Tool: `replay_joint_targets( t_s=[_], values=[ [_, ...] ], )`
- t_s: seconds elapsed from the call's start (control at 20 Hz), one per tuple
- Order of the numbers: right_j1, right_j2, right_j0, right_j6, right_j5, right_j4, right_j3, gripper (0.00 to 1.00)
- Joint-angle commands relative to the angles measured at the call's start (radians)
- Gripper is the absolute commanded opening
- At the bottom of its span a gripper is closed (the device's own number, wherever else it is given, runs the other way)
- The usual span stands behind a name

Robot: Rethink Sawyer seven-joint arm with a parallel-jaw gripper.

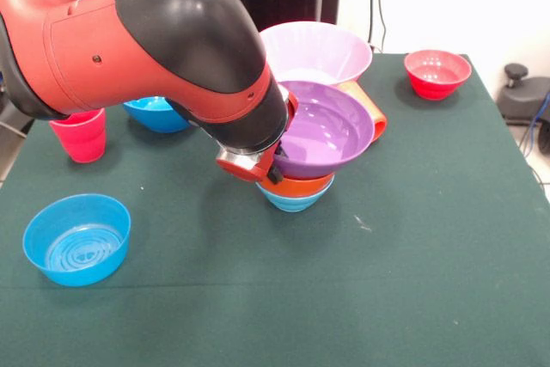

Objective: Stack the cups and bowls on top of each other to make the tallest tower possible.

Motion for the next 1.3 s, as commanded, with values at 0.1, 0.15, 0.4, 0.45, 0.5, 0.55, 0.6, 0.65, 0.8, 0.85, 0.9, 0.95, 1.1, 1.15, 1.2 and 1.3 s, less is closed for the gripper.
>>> replay_joint_targets(
  t_s=[0.1,0.15,0.4,0.45,0.5,0.55,0.6,0.65,0.8,0.85,0.9,0.95,1.1,1.15,1.2,1.3],
  values=[
    [0.012,-0.054,0.002,-0.208,-0.038,-0.08,0.05,1.0],
    [0.013,-0.053,0.001,-0.209,-0.04,-0.08,0.052,1.0],
    [0.016,-0.05,-0.002,-0.204,-0.049,-0.081,0.06,1.0],
    [0.017,-0.049,-0.002,-0.202,-0.052,-0.081,0.062,1.0],
    [0.017,-0.049,-0.002,-0.201,-0.052,-0.082,0.062,1.0],
    [0.017,-0.048,-0.002,-0.201,-0.053,-0.082,0.064,1.0],
    [0.016,-0.047,-0.003,-0.199,-0.055,-0.082,0.065,1.0],
    [0.016,-0.047,-0.003,-0.198,-0.057,-0.083,0.067,1.0],
    [0.005,-0.048,-0.006,-0.19,-0.056,-0.083,0.08,1.0],
    [-0.002,-0.048,-0.007,-0.183,-0.055,-0.082,0.086,1.0],
    [-0.01,-0.05,-0.005,-0.175,-0.048,-0.081,0.089,1.0],
    [-0.022,-0.052,-0.005,-0.165,-0.043,-0.08,0.098,1.0],
    [-0.09,-0.058,-0.015,-0.124,-0.012,-0.062,0.15,1.0],
    [-0.123,-0.057,-0.023,-0.111,0.009,-0.05,0.172,1.0],
    [-0.157,-0.054,-0.03,-0.098,0.027,-0.035,0.195,1.0],
    [-0.208,-0.047,-0.044,-0.074,0.04,-0.014,0.222,1.0]
  ],
)
